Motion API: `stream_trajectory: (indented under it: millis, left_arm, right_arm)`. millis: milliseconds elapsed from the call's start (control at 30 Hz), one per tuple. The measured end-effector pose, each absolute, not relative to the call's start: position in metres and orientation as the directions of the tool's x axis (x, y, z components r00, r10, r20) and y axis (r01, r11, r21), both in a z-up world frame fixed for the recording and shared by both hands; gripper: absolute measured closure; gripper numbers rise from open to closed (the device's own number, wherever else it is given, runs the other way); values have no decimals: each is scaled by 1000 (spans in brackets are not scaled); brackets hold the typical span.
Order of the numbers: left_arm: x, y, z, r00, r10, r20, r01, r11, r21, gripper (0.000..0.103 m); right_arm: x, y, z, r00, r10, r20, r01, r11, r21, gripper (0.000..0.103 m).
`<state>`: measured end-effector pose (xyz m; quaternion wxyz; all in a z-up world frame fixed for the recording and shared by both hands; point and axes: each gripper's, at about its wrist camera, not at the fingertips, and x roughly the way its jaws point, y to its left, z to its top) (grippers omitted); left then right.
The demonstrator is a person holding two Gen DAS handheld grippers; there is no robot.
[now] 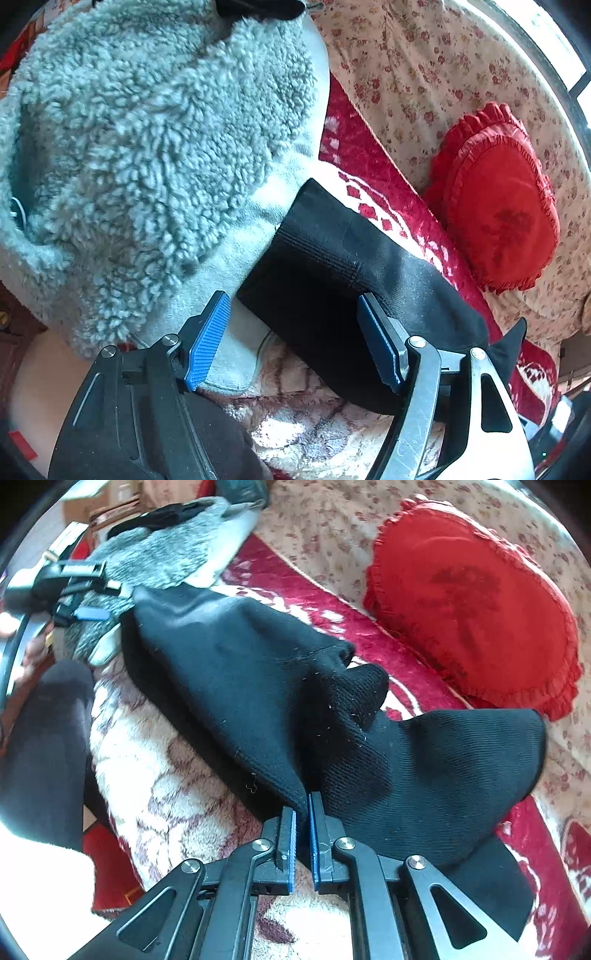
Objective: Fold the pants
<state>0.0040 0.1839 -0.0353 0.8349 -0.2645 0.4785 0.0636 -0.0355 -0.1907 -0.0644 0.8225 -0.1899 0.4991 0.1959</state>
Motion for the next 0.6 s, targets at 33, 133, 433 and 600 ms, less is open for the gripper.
stream_trajectory:
  millis: [33,133,433,600]
  left_arm:
    - [5,184,-36,534,-157,-831,-357,849,-390,32]
    - [5,184,-38,538,-163,-827,-360,843,-400,32]
    - [-1,191,-49,505,-142,-851,-371,855,-363,32]
    - [-3,195,-48,507,-135,-851,-376,854,-359,32]
  right_arm:
    - [-36,-189,-61,436,135,-890,-510,852,-121,86]
    - [-42,-172,-47,458,227,-860,-551,831,-74,64]
    - [-21,-68,-70,450,337,-827,-682,728,-75,64]
    - [-2,-65,-66,437,383,-814,-625,780,31,98]
